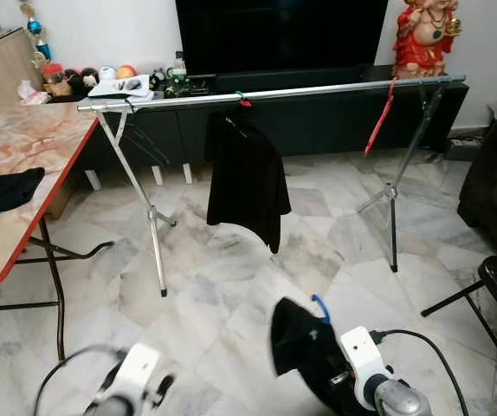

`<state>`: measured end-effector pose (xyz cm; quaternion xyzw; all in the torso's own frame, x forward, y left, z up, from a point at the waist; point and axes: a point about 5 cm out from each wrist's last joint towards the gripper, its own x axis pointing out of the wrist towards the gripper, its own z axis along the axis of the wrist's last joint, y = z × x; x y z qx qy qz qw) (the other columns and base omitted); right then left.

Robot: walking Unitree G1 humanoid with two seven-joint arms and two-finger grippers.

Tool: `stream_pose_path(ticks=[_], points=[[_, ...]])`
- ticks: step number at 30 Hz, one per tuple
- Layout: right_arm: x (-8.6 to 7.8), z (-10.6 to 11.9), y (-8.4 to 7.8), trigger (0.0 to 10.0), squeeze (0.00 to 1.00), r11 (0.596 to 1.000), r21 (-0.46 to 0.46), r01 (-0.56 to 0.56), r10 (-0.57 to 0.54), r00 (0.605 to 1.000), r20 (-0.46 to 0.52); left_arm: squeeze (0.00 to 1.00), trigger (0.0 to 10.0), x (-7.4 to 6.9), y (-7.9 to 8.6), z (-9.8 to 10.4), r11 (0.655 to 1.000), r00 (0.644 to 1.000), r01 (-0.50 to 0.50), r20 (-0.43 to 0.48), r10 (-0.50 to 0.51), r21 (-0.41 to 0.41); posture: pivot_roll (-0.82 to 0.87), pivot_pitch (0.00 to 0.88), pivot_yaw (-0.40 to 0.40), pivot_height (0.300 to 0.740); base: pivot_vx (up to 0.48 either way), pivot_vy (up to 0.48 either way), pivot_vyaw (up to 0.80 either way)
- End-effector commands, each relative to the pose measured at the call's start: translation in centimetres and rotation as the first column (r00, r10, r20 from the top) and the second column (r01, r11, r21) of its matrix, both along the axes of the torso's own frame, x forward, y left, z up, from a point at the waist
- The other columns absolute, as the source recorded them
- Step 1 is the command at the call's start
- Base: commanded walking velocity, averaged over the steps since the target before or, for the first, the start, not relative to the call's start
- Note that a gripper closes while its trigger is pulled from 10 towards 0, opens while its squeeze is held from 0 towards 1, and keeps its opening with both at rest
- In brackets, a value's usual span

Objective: Hang hanger

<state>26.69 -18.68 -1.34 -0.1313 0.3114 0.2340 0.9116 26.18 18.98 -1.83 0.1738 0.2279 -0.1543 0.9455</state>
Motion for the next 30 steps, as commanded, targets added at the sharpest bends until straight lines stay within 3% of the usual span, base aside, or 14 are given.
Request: stream_pose_path(ticks=[1,4,11,18,23,30], points=[[1.4,1.9,1.3,10.0,0.0,0.989,0.051,-0.142,0.139,0.988,0.068,0.0,10.0,1.1,-1.5,0.8,0.994,0.995,0.097,-0.002,-0.097,-0.039,0.05,0.032,0.049,0.74,0.0,0.0,0.0],[1.6,2.7,1.6,10.0,0.0,0.973,0.084,-0.216,0.209,0.974,0.084,0.0,10.0,2.4,-3.4,2.0,0.977,0.978,0.209,0.023,-0.208,-0.043,0.05,0.029,0.043,0.74,0.0,0.0,0.0],[1.5,3.8,2.0,10.0,0.0,0.927,0.13,-0.351,0.34,0.935,0.098,0.0,10.0,3.7,-5.0,3.5,0.946,0.951,0.31,0.043,-0.307,-0.093,0.05,0.027,0.024,0.74,0.0,0.0,0.0],[1.9,4.6,2.2,10.0,0.0,0.916,0.137,-0.377,0.363,0.924,0.122,0.0,10.0,3.8,-5.7,3.6,0.918,0.922,0.386,0.006,-0.387,-0.088,0.05,0.029,0.014,0.74,0.0,0.0,0.0],[1.7,5.1,2.7,10.0,0.0,0.883,0.162,-0.442,0.424,0.896,0.133,0.0,10.0,3.4,-6.2,3.1,0.874,0.868,0.484,-0.1,-0.486,-0.052,0.05,0.03,0.001,0.74,0.0,0.0,0.0],[2.0,5.6,2.5,10.0,0.0,0.886,0.154,-0.437,0.417,0.897,0.145,0.0,10.0,3.1,-6.4,2.8,0.862,0.85,0.503,-0.144,-0.506,-0.058,0.05,0.026,-0.005,0.74,0.0,0.0,0.0]])
